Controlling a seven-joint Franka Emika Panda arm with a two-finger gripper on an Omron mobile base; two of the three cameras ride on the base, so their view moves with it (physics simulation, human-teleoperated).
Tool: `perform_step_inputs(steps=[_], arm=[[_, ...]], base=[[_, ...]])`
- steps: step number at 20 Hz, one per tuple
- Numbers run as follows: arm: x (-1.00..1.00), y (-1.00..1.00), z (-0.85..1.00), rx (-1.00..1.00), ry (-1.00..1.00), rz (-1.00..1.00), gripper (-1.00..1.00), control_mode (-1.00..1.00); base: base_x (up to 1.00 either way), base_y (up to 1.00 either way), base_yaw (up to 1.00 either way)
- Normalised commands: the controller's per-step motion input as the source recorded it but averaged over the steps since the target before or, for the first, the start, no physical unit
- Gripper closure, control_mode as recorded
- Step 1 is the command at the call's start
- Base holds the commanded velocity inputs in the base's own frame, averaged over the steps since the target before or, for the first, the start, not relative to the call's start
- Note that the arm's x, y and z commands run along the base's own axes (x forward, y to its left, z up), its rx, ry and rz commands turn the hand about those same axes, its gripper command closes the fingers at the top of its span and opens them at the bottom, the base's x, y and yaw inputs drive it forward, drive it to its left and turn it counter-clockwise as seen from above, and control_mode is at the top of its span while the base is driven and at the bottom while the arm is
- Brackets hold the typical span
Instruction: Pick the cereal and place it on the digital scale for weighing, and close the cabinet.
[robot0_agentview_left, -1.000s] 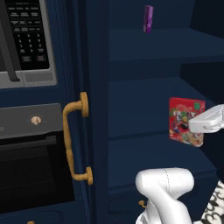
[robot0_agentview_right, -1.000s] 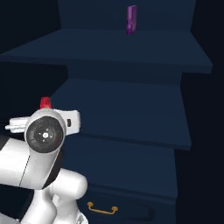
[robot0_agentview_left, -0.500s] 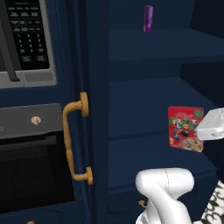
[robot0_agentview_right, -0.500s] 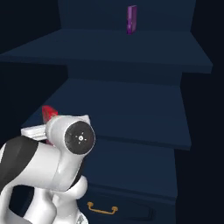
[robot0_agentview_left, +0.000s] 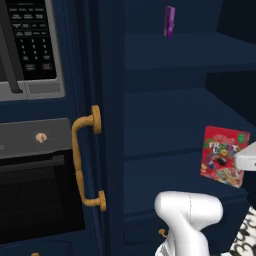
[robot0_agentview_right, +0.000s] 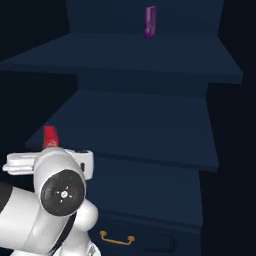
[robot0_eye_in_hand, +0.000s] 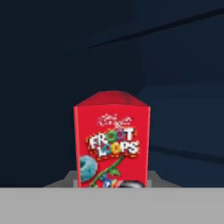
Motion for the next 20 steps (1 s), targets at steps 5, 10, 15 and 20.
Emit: perform_step_inputs(steps=[5, 10, 15, 20], arm=[[0.72, 0.69, -0.38, 0.23, -0.16, -0.3, 1.0, -1.0], [0.29, 0.44, -0.41, 0.19, -0.13, -0.17, 1.0, -1.0], [0.23, 0.51, -0.45, 0.15, -0.09, -0.16, 1.0, -1.0], [0.21, 0.47, -0.49, 0.13, -0.1, -0.14, 1.0, -1.0]], base=[[0.0, 0.0, 0.0], [0.0, 0.0, 0.0], [0.0, 0.0, 0.0], [0.0, 0.0, 0.0]])
